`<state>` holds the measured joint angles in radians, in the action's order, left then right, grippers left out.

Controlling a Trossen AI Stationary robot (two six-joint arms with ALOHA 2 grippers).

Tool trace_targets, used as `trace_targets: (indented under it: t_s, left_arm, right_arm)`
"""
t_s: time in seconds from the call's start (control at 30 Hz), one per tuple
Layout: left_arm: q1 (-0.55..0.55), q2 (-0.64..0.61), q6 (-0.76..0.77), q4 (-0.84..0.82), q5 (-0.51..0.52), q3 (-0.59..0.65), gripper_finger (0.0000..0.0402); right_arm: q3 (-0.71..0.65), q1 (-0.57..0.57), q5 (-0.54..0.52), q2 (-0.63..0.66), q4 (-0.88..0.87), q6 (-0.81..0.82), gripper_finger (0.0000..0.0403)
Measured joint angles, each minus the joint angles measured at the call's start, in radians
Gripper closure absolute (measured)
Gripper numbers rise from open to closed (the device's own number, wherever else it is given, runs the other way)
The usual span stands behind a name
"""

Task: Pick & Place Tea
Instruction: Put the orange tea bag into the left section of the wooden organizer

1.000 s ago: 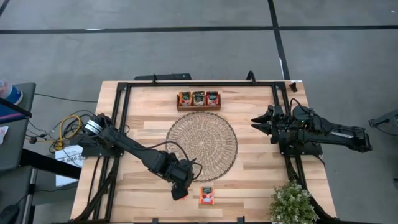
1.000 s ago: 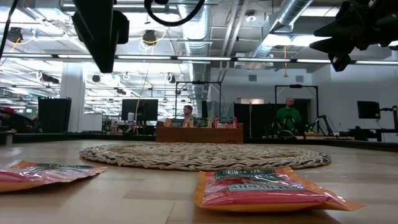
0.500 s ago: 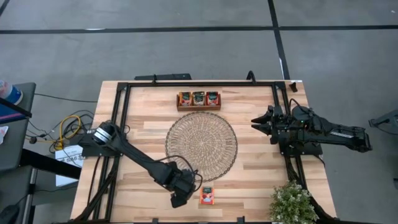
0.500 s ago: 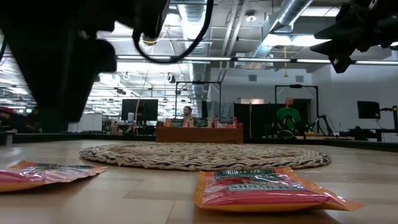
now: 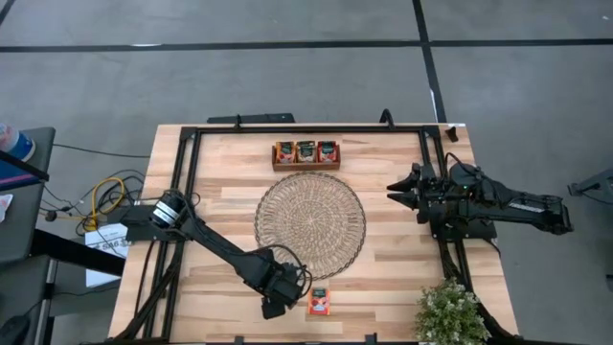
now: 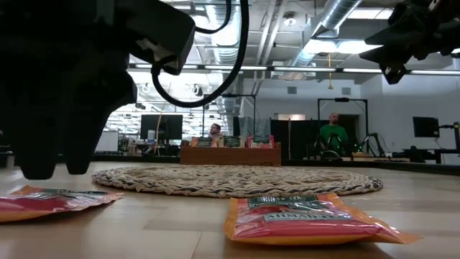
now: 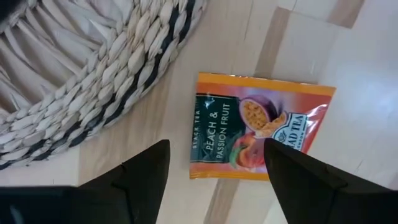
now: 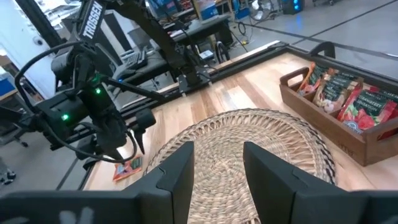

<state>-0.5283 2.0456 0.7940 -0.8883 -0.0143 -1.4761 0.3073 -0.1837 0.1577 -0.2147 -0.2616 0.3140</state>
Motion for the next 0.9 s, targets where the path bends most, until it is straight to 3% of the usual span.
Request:
trace_targets:
  t_s: [0.23,0.57,0.9]
  left_arm:
    - [0.005,0.002,-0.026,0.004,-0.006,0.001,0.0149]
    - [0.032,-0.009,-0.023,0.135,-0.095,0.125,0.0152]
    - [0.037,-0.006,-0.027,0.157,-0.112,0.13,0.024]
  right_arm:
    - [0.0,0.0,0.002,0.0,0.0,-0.007,0.0273]
    - [0.0,0.0,0.002,0.0,0.0,-0.008,0.0273]
    - [0.0,0.0,0.003,0.0,0.0,-0.008,0.0273]
